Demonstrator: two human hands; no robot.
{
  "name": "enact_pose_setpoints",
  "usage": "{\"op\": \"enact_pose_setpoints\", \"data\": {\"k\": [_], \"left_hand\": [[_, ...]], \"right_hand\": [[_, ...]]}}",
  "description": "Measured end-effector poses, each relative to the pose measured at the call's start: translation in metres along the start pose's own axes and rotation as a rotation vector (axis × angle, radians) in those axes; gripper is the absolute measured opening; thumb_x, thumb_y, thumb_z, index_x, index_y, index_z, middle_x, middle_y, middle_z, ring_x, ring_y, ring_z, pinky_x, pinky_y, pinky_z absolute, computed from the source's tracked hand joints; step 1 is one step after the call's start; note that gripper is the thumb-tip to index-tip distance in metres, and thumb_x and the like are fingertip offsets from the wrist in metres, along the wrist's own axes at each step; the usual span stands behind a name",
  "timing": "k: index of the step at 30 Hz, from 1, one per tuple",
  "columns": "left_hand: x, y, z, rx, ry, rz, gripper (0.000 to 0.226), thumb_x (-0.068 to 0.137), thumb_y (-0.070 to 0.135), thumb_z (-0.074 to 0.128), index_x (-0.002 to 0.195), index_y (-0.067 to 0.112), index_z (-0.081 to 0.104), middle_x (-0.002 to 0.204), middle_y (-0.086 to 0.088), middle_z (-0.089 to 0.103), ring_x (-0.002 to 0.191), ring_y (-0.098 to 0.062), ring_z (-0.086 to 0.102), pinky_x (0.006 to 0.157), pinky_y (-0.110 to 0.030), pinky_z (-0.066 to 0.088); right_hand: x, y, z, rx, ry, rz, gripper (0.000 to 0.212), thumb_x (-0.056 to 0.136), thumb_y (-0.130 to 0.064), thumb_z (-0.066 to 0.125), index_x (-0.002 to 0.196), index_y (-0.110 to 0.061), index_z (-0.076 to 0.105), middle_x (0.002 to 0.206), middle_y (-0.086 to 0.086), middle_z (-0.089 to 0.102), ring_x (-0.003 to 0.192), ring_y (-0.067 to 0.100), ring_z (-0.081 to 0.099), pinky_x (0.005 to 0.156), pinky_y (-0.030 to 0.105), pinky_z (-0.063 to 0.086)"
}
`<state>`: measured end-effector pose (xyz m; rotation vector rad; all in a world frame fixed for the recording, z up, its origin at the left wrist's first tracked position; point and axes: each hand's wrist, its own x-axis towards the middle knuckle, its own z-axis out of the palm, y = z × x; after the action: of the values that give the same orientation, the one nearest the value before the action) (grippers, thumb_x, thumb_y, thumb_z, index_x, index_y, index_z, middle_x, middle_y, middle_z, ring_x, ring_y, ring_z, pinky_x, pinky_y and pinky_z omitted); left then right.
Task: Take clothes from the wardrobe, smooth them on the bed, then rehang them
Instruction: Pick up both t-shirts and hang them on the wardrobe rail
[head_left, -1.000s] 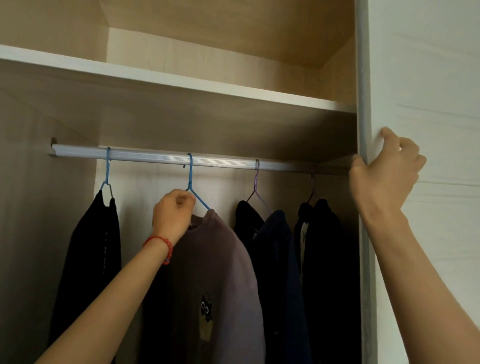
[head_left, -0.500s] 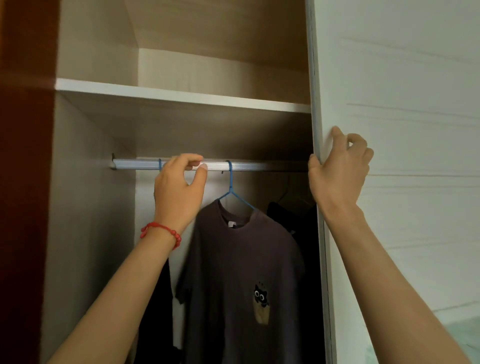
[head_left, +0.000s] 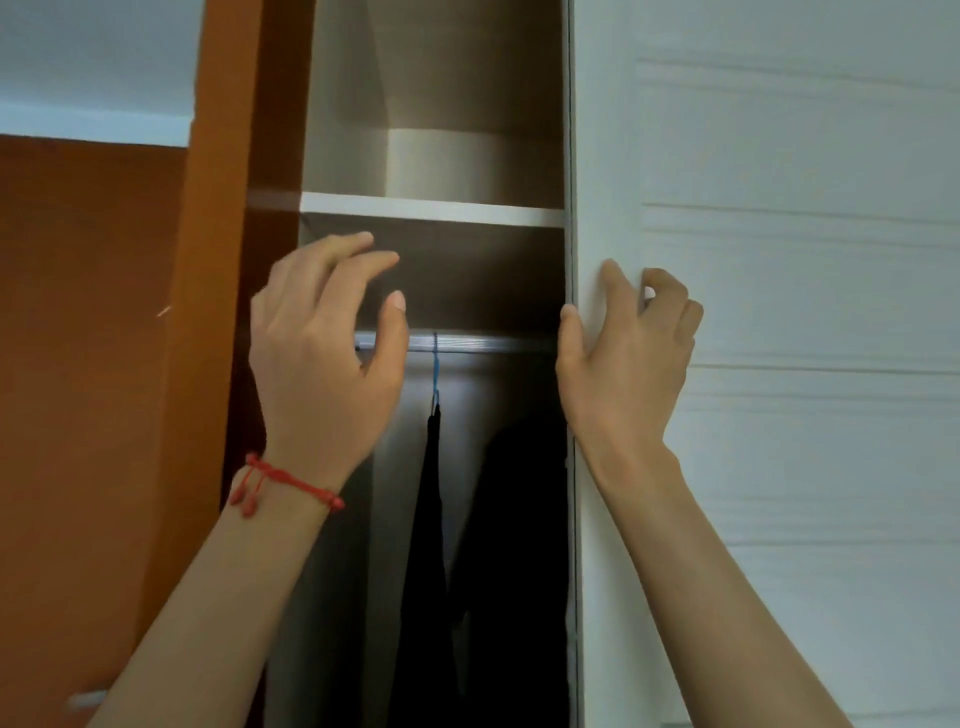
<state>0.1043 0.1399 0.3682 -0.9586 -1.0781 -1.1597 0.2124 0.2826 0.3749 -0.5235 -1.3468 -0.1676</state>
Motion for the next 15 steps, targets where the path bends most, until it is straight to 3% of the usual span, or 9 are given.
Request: {"op": "enact_pose_setpoints", "data": {"k": [6, 12, 15], "left_hand": [[0.009, -0.029, -0.027, 0.08, 0.0, -0.063, 0.037, 0.09, 0.021, 0.049, 0.124, 0.008, 0.055, 0.136, -0.01, 0.05, 0.133, -0.023, 0.038, 0.109, -0.036, 0.027], [0.007, -0.076, -0.042, 0.04, -0.119, -0.243, 0.048, 0.095, 0.023, 0.043, 0.141, 0.02, 0.032, 0.15, 0.0, 0.032, 0.134, -0.005, 0.026, 0.103, -0.014, 0.021], [0.003, -0.091, -0.044, -0.048, -0.16, -0.378, 0.053, 0.096, 0.033, 0.039, 0.145, 0.025, 0.022, 0.151, 0.005, 0.029, 0.132, -0.003, 0.028, 0.102, -0.019, 0.025]], "right_hand": [[-0.015, -0.048, 0.015, 0.158, -0.006, -0.016, 0.043, 0.091, -0.031, 0.051, 0.13, -0.012, 0.05, 0.136, 0.019, 0.04, 0.12, 0.033, 0.038, 0.093, 0.04, 0.041], [-0.031, -0.092, 0.031, 0.277, -0.005, -0.047, 0.038, 0.09, -0.024, 0.053, 0.125, -0.009, 0.054, 0.133, 0.02, 0.046, 0.119, 0.034, 0.042, 0.09, 0.041, 0.047], [-0.038, -0.111, 0.039, 0.296, -0.004, -0.081, 0.035, 0.089, -0.02, 0.055, 0.122, -0.008, 0.057, 0.129, 0.022, 0.049, 0.115, 0.035, 0.046, 0.086, 0.04, 0.049]]}}
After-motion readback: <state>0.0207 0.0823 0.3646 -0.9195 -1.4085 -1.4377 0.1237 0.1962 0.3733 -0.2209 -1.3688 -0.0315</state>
